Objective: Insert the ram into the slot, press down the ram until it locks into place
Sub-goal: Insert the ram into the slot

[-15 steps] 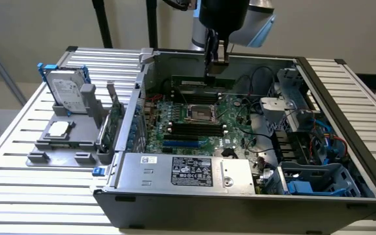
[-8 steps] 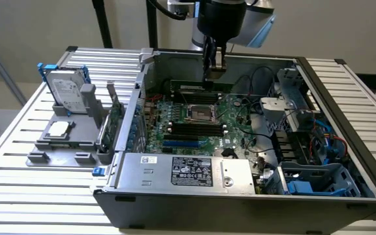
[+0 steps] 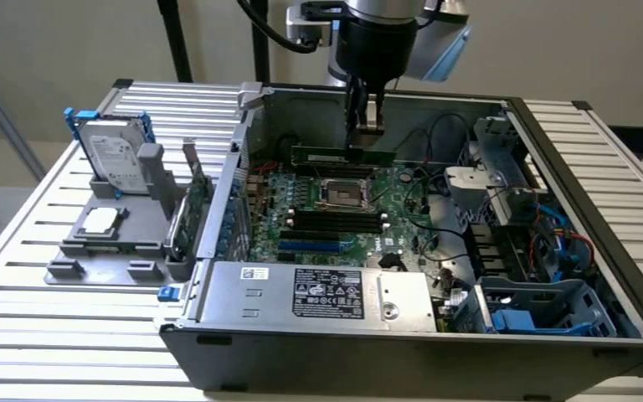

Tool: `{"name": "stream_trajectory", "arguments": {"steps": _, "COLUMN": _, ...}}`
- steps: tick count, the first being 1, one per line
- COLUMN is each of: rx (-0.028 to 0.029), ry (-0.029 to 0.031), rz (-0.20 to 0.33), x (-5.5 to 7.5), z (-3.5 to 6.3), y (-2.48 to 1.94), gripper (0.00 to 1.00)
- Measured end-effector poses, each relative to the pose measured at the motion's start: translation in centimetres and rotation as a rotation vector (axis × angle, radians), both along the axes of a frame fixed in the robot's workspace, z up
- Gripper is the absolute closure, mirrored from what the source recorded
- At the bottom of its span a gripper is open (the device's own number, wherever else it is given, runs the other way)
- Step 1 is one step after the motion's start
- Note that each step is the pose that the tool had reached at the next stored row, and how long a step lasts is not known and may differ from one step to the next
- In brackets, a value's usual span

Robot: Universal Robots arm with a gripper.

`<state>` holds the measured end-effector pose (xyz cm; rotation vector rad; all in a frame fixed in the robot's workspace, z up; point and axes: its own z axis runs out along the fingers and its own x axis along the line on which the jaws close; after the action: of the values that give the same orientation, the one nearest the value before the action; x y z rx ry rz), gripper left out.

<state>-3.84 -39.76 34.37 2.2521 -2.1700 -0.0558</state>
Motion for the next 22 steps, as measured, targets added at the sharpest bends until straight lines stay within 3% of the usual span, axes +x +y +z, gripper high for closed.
{"name": "stream_trajectory", "arguments": {"steps": 22, "rx": 0.0, "ry": 0.0, "rz": 0.0, "x": 0.5, "z": -4.01, "y": 0.14, "gripper": 0.87}}
